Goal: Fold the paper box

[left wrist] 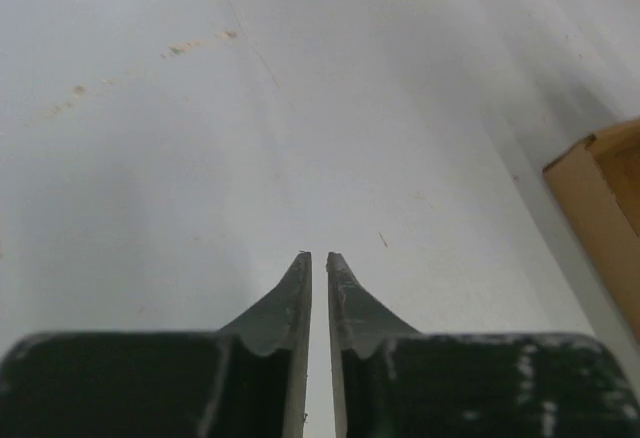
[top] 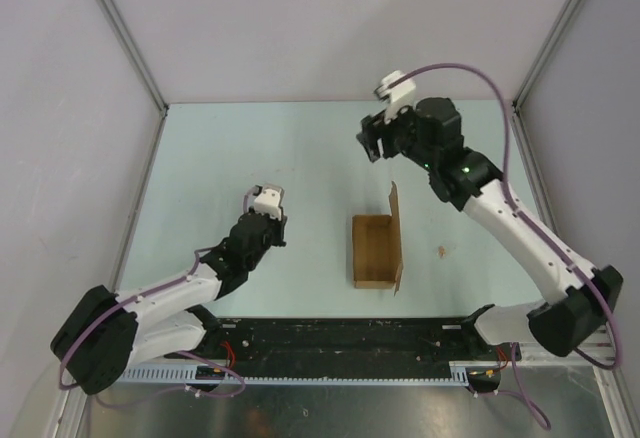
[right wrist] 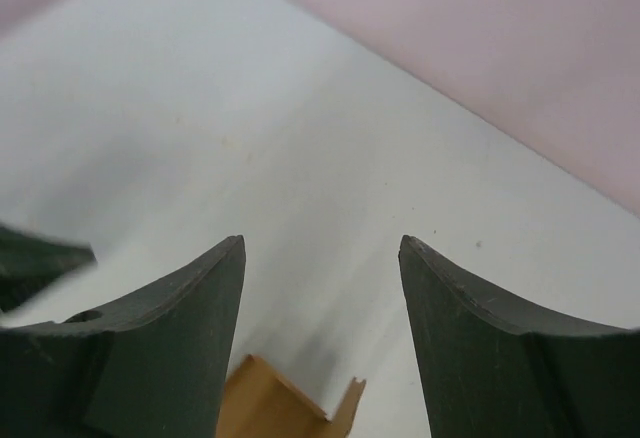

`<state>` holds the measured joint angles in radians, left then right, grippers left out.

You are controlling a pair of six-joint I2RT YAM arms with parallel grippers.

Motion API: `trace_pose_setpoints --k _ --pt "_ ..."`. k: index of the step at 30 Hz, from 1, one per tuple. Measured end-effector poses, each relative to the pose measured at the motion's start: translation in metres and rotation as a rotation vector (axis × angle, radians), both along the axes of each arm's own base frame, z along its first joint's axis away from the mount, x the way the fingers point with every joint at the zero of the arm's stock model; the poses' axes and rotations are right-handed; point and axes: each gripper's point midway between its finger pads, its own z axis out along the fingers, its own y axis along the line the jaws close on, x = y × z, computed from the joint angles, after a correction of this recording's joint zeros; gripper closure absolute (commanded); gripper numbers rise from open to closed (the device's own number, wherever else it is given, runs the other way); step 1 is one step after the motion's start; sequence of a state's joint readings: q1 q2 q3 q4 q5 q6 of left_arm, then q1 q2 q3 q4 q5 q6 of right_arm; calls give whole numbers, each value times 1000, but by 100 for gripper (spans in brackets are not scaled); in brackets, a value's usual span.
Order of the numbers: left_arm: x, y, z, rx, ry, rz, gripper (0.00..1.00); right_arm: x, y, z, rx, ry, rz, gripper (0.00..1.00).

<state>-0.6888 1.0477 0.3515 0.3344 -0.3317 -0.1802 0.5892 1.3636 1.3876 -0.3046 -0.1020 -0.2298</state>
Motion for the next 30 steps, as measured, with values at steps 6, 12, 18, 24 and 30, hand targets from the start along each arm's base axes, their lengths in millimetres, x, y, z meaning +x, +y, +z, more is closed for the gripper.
trace_pose_setpoints --k 6,12,18,24,30 --pt "-7 -22 -28 12 113 -105 96 1 -63 29 232 83 -367 44" --pt "-10 -52 -12 -97 172 -169 100 -16 -132 -28 238 290 -673 100" --pt "-22 -75 24 -193 155 -227 100 -35 -176 -84 223 455 -842 87" --pt "-33 -81 34 -220 176 -278 100 -31 -200 -134 249 597 -956 93" --pt "-42 -102 3 -180 305 -333 100 -53 -159 -224 91 830 -855 93"
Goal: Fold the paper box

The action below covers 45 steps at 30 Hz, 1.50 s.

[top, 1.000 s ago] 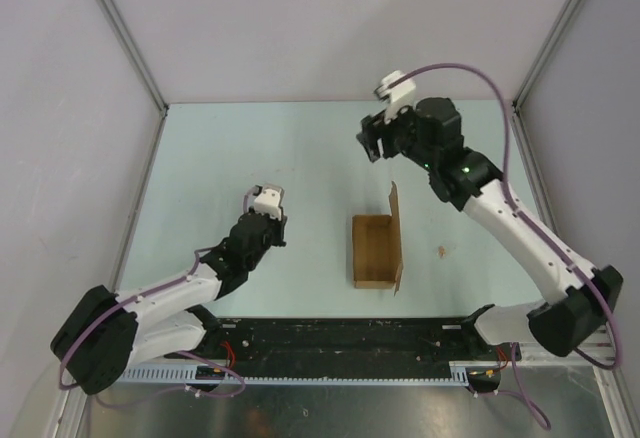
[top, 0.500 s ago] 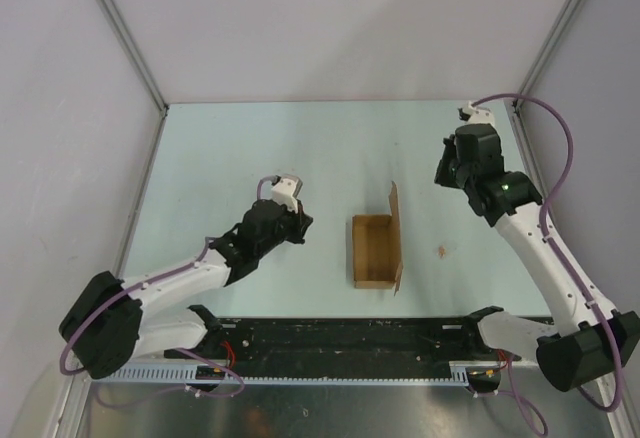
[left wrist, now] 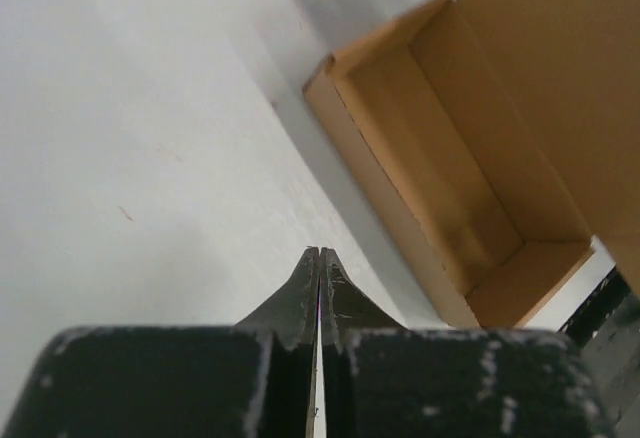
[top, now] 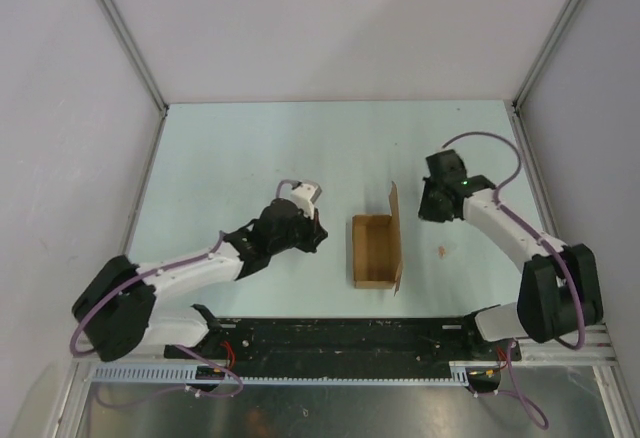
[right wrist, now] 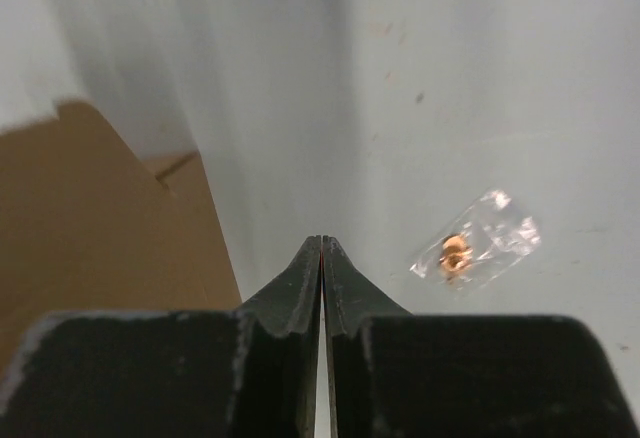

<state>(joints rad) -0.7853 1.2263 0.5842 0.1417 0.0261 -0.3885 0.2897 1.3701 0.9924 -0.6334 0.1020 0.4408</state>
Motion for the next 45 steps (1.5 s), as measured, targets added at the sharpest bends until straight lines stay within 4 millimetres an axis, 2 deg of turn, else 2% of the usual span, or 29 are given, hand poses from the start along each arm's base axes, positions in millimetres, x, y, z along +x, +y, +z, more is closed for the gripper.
trace_pose_setpoints --k 3,7,12,18,25,32,39,45 --pt "-10 -12 -27 58 72 -34 100 -22 19 -33 -23 85 79 94" --pt "-16 -21 -51 102 141 -41 100 -29 28 -53 -27 121 112 94" --pt "-17 -27 -64 113 186 -31 100 -32 33 -70 3 136 124 95" --pt "-22 -42 -74 97 226 -40 100 -35 53 -86 90 167 165 96" --pt "-29 -66 -70 60 231 -74 100 -31 73 -82 162 142 210 96" --pt "-38 -75 -72 52 244 -92 100 -28 78 -86 173 137 238 95" --pt "-57 -87 -72 46 261 -127 100 -26 84 -87 183 123 314 89" --pt "-79 -99 -71 40 269 -166 100 -20 101 -86 200 123 418 87"
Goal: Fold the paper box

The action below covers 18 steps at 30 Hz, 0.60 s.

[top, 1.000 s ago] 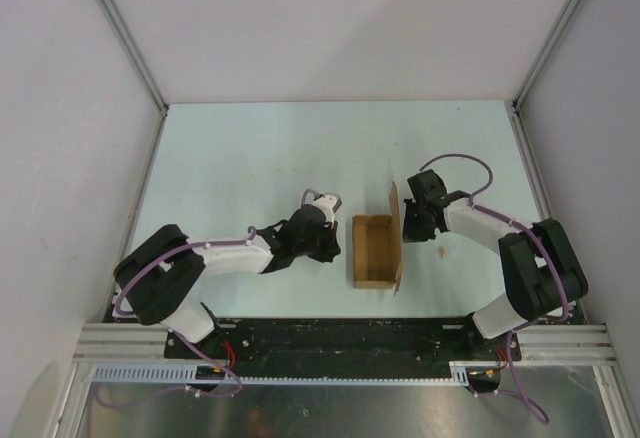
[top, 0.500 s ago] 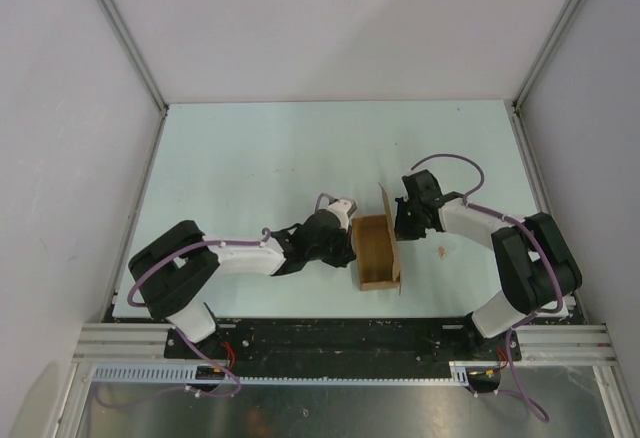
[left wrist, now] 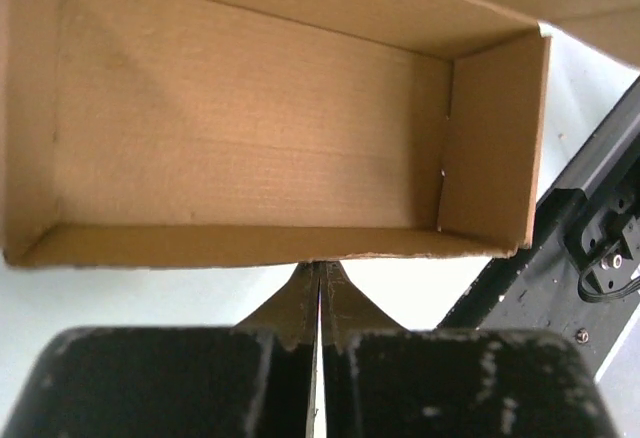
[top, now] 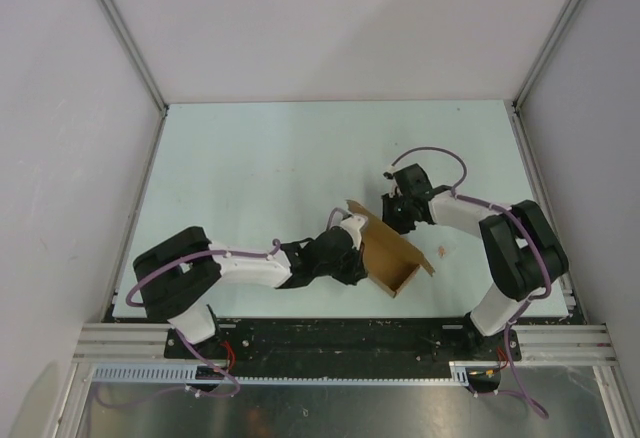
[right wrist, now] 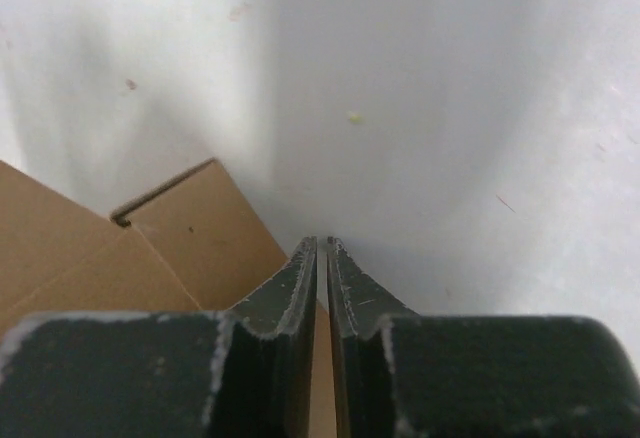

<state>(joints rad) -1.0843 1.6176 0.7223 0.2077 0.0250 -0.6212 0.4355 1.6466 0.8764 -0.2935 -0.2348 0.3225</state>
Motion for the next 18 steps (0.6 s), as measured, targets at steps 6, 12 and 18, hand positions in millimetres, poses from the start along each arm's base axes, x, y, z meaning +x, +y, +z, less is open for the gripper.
trace_pose_setpoints --k 6,12,18 --pt "-15 -8 0 -2 -1 -8 100 5 31 3 6 -27 134 85" --pt "-24 -13 1 -8 -2 -11 100 7 56 4 24 -35 225 85" --pt "-30 -16 2 -12 -5 -10 100 4 78 2 34 -32 311 85"
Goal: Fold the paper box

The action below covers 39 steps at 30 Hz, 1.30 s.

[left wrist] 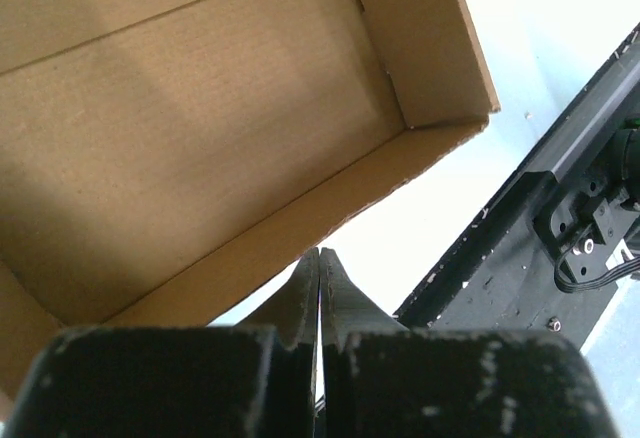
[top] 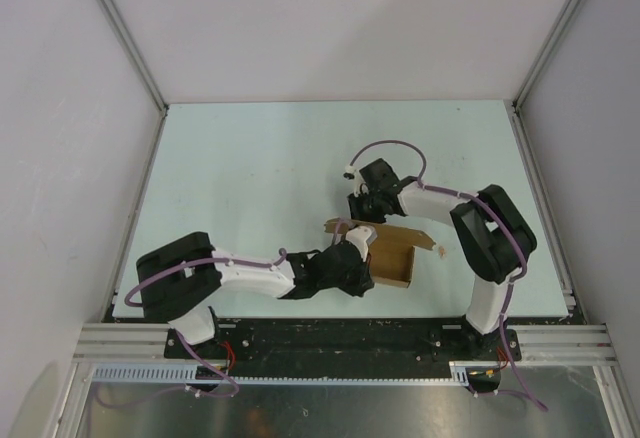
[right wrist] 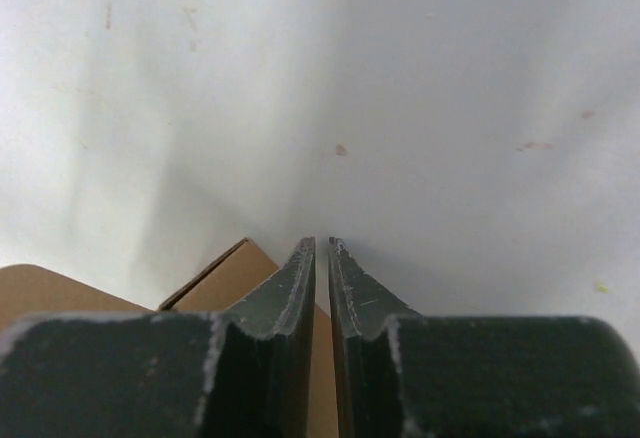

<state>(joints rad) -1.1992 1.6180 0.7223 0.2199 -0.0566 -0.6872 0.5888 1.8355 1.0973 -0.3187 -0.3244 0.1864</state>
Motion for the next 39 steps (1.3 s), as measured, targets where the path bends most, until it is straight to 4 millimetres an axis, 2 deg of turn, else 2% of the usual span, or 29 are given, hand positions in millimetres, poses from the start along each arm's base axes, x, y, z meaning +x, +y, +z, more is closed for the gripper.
trace_pose_setpoints --k 6,9,12,16,19,22,24,25,26,27,31,34,39 --pt "-3 -2 0 -4 0 14 100 -2 12 5 9 -13 37 80" --pt "-5 1 0 -4 -2 18 100 10 2 9 11 -17 -21 75" --pt "-9 8 3 -10 -7 25 100 37 -29 28 15 -44 -169 70" --pt "-15 14 21 -57 -21 21 98 79 -99 78 17 -140 -480 56" --pt "-21 15 37 -99 -35 9 93 85 -143 105 -2 -168 -677 53" --pt "-29 17 51 -138 -49 -8 86 73 -174 108 -36 -123 -822 50" --pt "-34 20 62 -169 -62 -15 84 57 -187 95 -62 -66 -889 45" --pt "-35 22 69 -188 -68 -16 80 45 -193 86 -83 -31 -917 43" --pt "-36 25 75 -206 -75 -14 78 33 -200 76 -103 5 -947 33" --pt "-37 27 80 -220 -80 -15 76 18 -206 65 -120 43 -974 27" --pt "-37 41 92 -255 -103 4 72 -30 -231 42 -157 142 -1083 22" --pt "-37 53 94 -257 -114 21 71 -42 -243 38 -153 158 -1137 22" --pt "-35 62 93 -239 -124 43 71 -53 -241 25 -129 201 -1137 23"
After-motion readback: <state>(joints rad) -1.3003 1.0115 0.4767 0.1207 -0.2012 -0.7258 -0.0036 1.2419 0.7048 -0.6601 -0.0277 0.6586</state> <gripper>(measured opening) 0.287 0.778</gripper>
